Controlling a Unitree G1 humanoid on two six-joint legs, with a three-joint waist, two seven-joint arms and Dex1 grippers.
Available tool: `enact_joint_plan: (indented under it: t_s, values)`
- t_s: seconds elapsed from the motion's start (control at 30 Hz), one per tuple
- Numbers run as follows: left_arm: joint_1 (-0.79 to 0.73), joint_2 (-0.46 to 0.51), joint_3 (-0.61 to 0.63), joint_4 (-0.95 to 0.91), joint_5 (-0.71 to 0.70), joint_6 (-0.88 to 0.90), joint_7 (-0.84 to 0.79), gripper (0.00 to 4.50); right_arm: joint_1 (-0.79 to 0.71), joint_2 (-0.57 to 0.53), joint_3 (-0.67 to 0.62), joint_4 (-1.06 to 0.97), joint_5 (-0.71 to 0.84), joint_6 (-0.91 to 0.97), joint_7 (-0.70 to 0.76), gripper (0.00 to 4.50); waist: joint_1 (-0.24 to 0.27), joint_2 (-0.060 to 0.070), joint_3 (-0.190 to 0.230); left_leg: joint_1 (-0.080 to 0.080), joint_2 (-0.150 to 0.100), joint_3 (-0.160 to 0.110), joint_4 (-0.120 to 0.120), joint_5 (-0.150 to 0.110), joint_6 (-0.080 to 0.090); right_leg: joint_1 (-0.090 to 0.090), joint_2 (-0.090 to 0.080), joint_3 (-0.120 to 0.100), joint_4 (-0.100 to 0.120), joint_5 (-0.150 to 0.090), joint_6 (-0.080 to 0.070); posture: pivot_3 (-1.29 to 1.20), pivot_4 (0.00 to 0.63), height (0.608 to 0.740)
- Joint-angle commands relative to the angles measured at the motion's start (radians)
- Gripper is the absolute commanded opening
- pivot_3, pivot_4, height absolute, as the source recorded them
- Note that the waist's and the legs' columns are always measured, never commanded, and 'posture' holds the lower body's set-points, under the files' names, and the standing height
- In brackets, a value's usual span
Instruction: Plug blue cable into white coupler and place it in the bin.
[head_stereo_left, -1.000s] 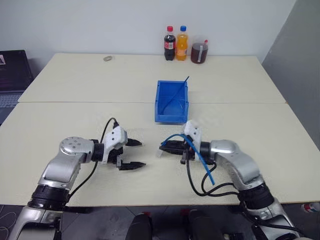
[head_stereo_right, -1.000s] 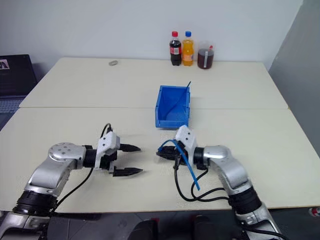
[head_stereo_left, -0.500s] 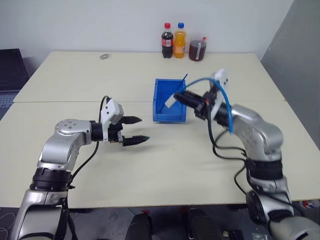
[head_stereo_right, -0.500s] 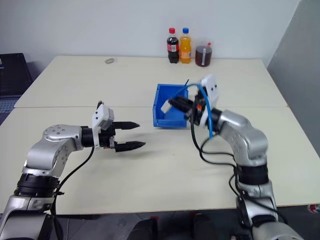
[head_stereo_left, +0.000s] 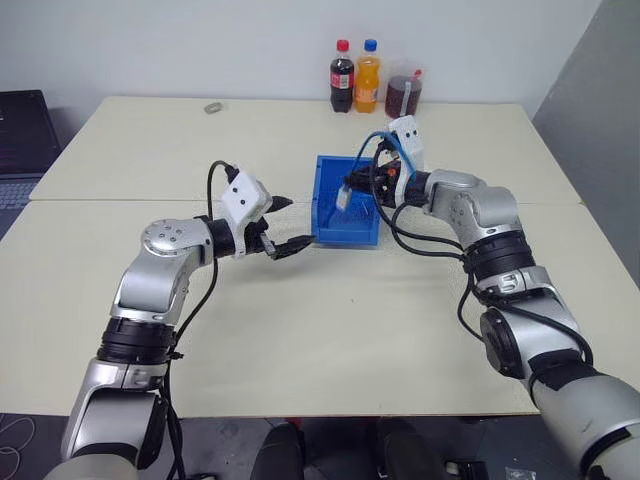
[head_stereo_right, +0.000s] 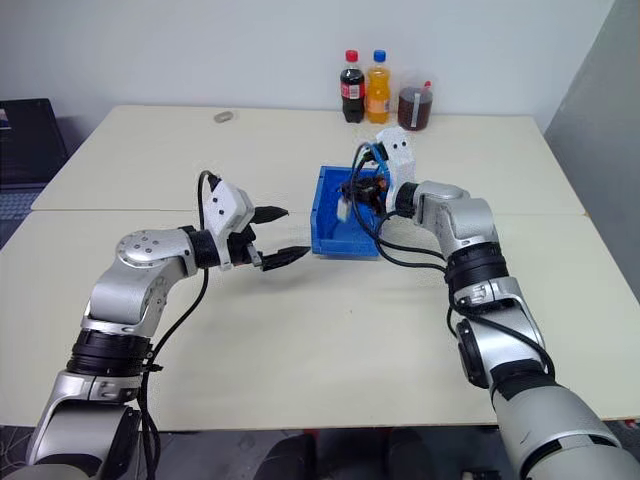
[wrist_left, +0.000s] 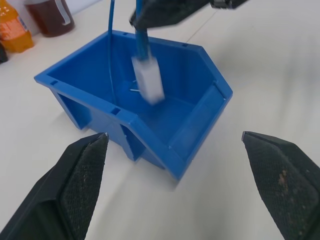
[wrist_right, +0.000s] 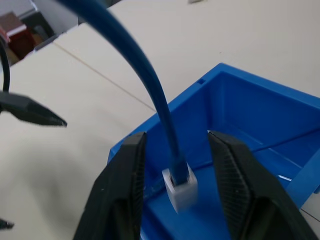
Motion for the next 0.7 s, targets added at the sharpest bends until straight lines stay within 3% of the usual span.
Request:
enact_joint_plan:
  t_s: [0.03,0.23,0.37,0.47,0.7]
  values:
    - [-0.023,0.015,0.012,-0.068,-0.003,0.031,0.021,4.5,-0.059,-0.091,0.056,-0.025,-0.041,0.019,0.143,3.04,0.001,0.0,0.0,0.0,0.0,0.0,0.0,0.0,0.0,0.0,0.0,0.0,0.0,0.0,0.0,0.0,0.15,0.74]
    - [-0.031,0.029,0.014,-0.069,-0.001,0.052,0.028,4.5,-0.074,-0.223,0.123,-0.011,-0.105,-0.008,0.291,4.47,0.001,0.0,0.0,0.0,0.0,-0.001,0.002,0.0,0.0,0.0,0.0,-0.001,0.002,0.0,0.0,0.0,0.15,0.74]
    - [-0.02,0.036,0.035,-0.053,0.002,0.07,0.055,4.5,-0.03,-0.327,0.077,-0.048,-0.103,-0.057,0.341,4.49,0.004,0.0,0.0,0.0,0.0,-0.001,0.003,0.0,0.0,0.0,0.0,-0.001,0.003,0.0,0.0,0.0,0.15,0.74]
    - [0.003,0.038,0.061,-0.06,-0.006,0.091,0.092,4.5,0.086,-0.355,0.007,-0.228,-0.021,-0.052,0.373,4.49,0.007,0.0,0.0,0.0,0.0,-0.001,0.003,0.0,0.0,0.0,0.0,-0.001,0.003,0.0,0.0,0.0,0.15,0.74]
    - [0.151,0.075,0.164,-0.13,0.019,0.075,0.203,4.5,0.571,-0.403,-0.168,-0.845,0.126,-0.026,0.305,4.49,0.013,0.001,0.0,-0.002,0.001,-0.002,0.013,0.0,0.0,0.001,0.0,-0.002,0.01,0.0,0.0,0.0,0.15,0.74]
